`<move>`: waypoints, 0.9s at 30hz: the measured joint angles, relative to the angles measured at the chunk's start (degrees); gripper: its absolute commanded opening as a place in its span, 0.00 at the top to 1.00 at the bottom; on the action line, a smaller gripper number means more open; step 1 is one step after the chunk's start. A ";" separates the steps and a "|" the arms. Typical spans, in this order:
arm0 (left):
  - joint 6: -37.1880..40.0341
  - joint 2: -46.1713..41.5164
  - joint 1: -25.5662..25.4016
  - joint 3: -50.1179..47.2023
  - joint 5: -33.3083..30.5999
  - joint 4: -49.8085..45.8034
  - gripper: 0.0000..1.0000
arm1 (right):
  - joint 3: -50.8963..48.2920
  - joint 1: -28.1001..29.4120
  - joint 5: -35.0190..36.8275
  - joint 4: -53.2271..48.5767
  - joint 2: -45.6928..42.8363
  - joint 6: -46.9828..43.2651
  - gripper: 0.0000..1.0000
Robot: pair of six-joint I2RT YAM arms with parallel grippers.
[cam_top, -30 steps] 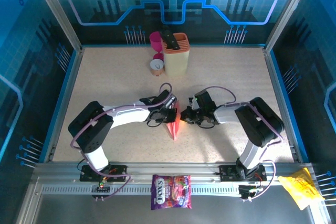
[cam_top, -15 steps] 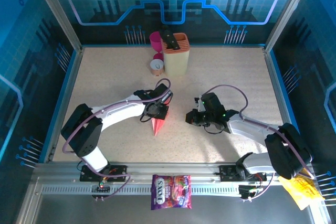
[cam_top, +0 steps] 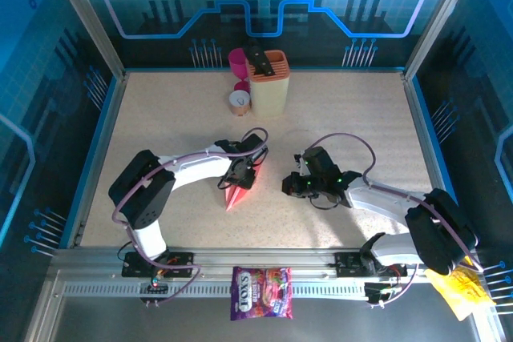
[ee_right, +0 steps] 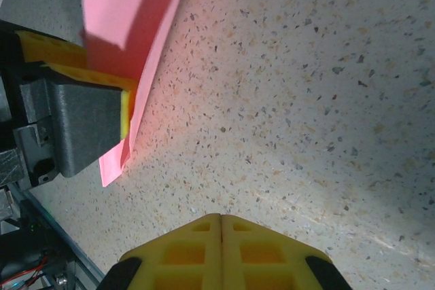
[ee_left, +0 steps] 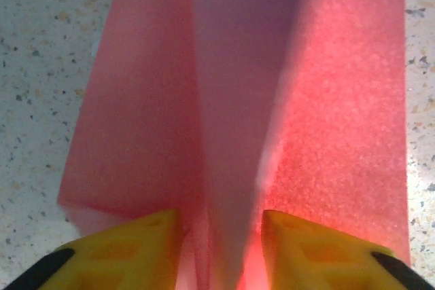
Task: Fold a paper plane with a square sheet of paper (pick it up from the middle)
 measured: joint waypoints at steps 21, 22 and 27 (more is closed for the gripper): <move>-3.19 3.19 -2.67 0.00 -1.46 1.70 0.45 | 0.48 1.49 0.50 -0.31 2.62 -0.11 1.00; -3.45 3.19 -2.73 0.00 -1.49 1.75 0.44 | 0.72 1.49 0.61 -0.63 2.36 -0.33 1.00; -5.49 3.17 -2.82 0.00 -1.44 2.19 0.44 | 1.88 1.33 1.27 -2.45 0.33 -1.36 1.00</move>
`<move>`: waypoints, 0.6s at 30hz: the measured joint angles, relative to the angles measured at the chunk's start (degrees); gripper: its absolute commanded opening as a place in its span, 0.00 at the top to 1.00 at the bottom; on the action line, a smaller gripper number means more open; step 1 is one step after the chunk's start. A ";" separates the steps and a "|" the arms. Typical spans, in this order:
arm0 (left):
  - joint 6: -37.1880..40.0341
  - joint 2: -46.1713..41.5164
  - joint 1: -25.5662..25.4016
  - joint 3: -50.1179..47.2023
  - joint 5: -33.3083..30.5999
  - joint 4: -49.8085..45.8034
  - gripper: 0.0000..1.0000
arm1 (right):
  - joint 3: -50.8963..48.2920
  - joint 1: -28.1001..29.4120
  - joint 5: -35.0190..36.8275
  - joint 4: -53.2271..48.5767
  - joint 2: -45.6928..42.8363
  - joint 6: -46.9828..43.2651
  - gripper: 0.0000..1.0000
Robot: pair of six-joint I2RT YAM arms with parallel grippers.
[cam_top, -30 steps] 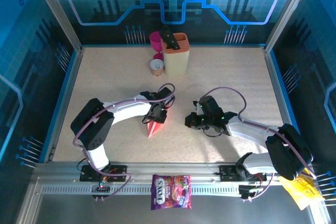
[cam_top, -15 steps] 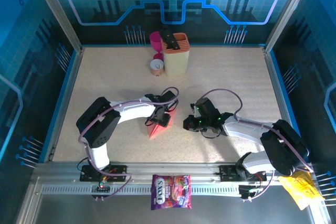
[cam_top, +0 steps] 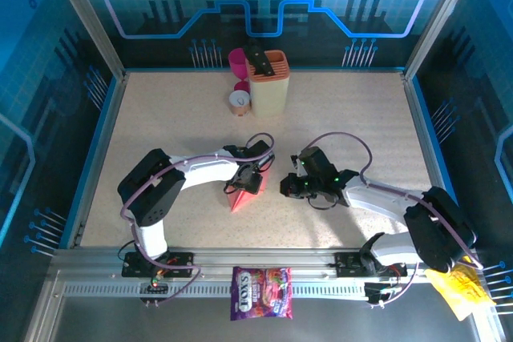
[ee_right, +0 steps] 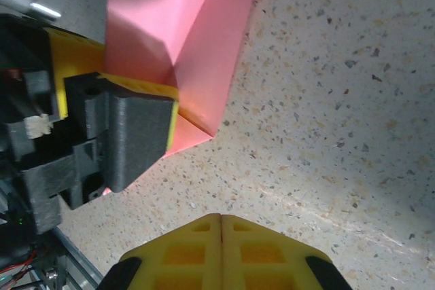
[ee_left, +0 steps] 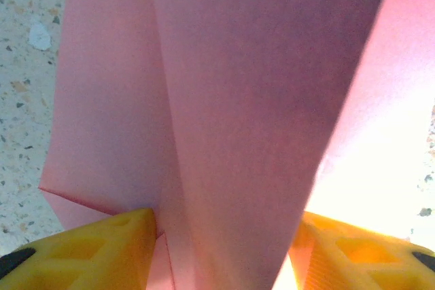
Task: Fold a paper plane with a square sheet of paper (pick it up from the middle)
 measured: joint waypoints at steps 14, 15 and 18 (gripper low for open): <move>-5.31 -1.33 0.00 1.64 0.00 0.35 0.43 | 0.94 -1.53 0.63 -4.37 -5.03 -1.57 1.00; -5.33 -1.90 0.00 2.14 0.00 0.35 0.43 | 0.94 -1.53 0.63 -4.52 -5.09 -1.68 1.00; -5.33 -3.32 0.00 3.72 -0.02 0.26 0.43 | 0.94 -1.53 0.63 -4.74 -5.22 -1.75 1.00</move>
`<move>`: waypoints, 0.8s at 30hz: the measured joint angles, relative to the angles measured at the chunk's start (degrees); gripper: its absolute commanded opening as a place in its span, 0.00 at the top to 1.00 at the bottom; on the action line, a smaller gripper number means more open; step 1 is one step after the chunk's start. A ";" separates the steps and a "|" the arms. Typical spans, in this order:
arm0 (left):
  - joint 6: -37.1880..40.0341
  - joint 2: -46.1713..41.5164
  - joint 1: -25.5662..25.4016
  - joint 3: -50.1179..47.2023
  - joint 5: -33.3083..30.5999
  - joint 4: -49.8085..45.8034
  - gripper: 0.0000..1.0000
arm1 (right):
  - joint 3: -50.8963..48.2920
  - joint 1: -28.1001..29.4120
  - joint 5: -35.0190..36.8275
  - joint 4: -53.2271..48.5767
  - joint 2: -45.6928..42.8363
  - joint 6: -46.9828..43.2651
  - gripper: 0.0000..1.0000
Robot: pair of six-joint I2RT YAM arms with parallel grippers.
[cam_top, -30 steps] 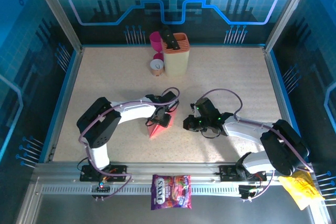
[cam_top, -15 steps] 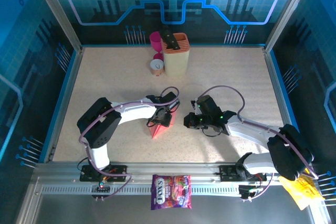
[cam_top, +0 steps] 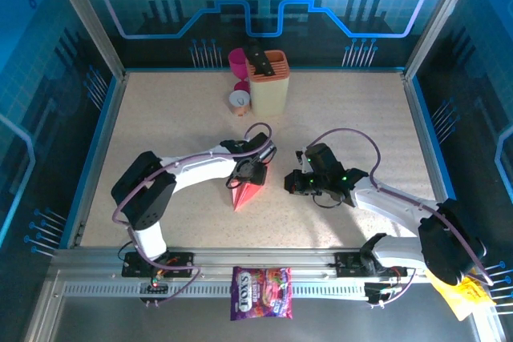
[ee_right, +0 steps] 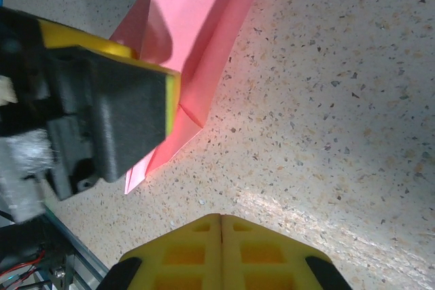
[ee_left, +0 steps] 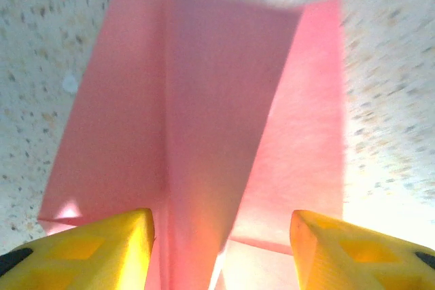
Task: Fold a paper plane with a square sheet of paper (pick it up from the middle)
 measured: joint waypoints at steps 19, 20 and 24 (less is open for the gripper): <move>6.27 -22.99 5.20 9.25 -4.26 -4.44 0.00 | 11.17 -11.61 5.84 -17.27 -12.92 -6.32 0.01; 6.75 -25.88 5.77 8.94 -5.38 -4.17 0.00 | 12.48 -13.05 7.63 -18.88 -13.81 -7.15 0.01; 9.25 -37.66 7.85 3.67 -12.20 -0.04 0.00 | 17.84 -18.18 18.08 -25.86 -15.54 -9.20 0.01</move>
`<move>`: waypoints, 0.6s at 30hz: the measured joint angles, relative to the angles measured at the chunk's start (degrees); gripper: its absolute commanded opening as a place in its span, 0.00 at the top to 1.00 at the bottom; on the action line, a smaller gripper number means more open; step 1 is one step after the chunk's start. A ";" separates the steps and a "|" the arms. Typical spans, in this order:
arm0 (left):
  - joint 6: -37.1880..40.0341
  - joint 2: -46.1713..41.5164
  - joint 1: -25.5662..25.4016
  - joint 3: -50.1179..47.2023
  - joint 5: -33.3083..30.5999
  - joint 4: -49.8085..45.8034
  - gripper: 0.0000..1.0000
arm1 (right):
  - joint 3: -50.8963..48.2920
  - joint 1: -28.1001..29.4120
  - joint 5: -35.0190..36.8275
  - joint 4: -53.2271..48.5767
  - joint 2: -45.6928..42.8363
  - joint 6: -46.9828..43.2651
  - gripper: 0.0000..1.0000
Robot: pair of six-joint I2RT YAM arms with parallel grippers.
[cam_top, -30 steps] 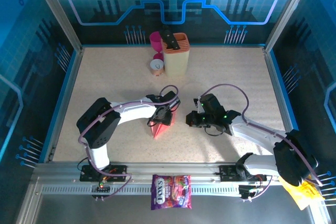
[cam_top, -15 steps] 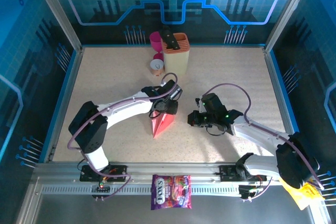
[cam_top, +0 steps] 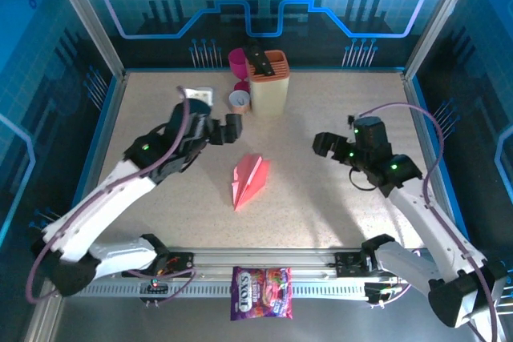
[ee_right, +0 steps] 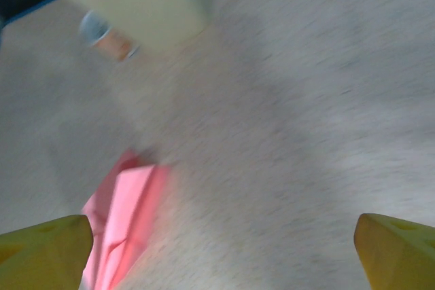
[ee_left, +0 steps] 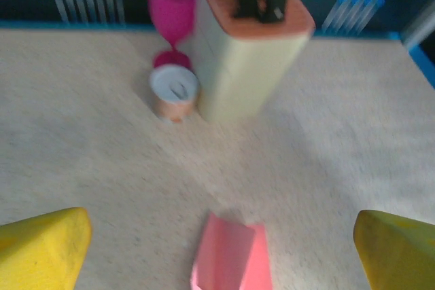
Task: Fold a paper plane with a square sheet of paper (pick it up from the middle)
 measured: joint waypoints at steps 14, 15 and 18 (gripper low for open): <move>16.20 -15.23 25.73 -33.14 -12.22 32.11 0.00 | -10.05 -11.30 24.81 15.19 5.70 -10.58 0.01; 16.63 -14.05 27.43 -34.34 -12.07 33.88 0.00 | -11.37 -11.80 25.38 17.00 6.69 -11.61 0.01; 17.07 -10.25 31.04 -37.86 -11.80 38.58 0.00 | -15.10 -12.31 26.71 22.77 9.42 -15.28 0.01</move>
